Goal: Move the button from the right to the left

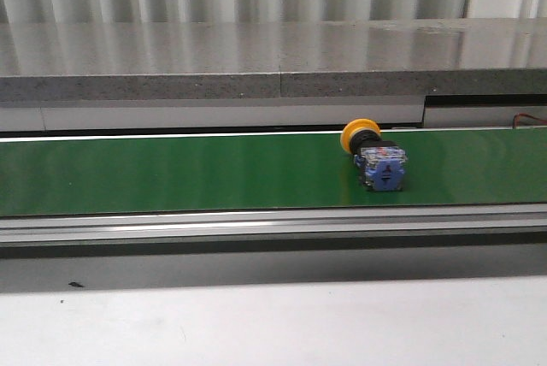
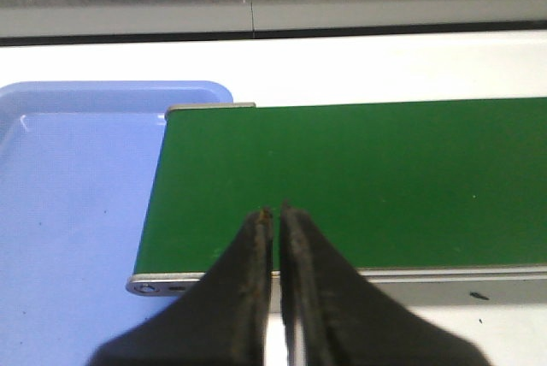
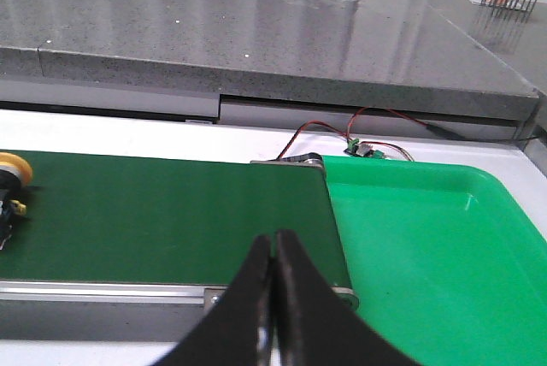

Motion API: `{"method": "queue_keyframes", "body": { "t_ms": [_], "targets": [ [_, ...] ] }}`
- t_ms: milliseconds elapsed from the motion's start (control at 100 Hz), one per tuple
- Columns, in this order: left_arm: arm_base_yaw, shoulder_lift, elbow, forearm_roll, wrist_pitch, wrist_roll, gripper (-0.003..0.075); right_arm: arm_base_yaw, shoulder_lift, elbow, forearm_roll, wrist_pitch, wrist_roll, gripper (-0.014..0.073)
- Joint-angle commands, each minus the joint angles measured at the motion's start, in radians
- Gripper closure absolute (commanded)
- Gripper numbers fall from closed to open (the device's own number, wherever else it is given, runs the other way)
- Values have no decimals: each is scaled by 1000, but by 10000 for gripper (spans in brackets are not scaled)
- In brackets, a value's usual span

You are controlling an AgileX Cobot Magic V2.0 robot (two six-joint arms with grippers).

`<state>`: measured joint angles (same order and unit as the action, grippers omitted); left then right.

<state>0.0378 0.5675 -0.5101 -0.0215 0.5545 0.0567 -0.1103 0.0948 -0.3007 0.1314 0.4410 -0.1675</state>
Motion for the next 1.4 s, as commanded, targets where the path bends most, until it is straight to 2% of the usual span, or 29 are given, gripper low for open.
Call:
{"method": "queue_keyframes", "body": {
  "t_ms": [0, 60, 110, 160, 210, 250, 420, 590, 890, 1100, 1250, 1390],
  "targets": [
    [-7, 64, -68, -10, -30, -7, 566, -2, 12, -27, 5, -87, -10, 662],
    [-7, 98, -88, -15, -15, -7, 426, -2, 12, -27, 5, -87, -10, 662],
    [-7, 119, -100, -26, 2, -7, 262, -2, 12, -27, 5, -87, -10, 662],
    [-7, 138, -112, -37, 14, -7, 132, -2, 12, -27, 5, -87, -10, 662],
    [-7, 155, -121, -42, 25, -7, 42, -2, 12, -27, 5, -87, -10, 662],
    [-7, 164, -129, -42, 27, -7, 8, -2, 12, -27, 5, -87, -10, 662],
    [-7, 172, -133, -43, -12, -7, 31, -2, 12, -27, 5, -87, -10, 662],
    [-7, 182, -148, -157, 9, -7, 69, -2, 12, -27, 5, -87, -10, 662],
    [-11, 409, -353, -216, 239, -7, 71, -2, 12, -27, 5, -87, -10, 662],
    [-116, 564, -468, -203, 279, -92, 71, -2, 12, -27, 5, -87, -10, 662],
    [-229, 679, -549, -87, 323, -262, 71, -2, 12, -27, 5, -87, -10, 662],
    [-326, 792, -633, -51, 371, -336, 71, -2, 12, -27, 5, -87, -10, 662]
  ]
}}
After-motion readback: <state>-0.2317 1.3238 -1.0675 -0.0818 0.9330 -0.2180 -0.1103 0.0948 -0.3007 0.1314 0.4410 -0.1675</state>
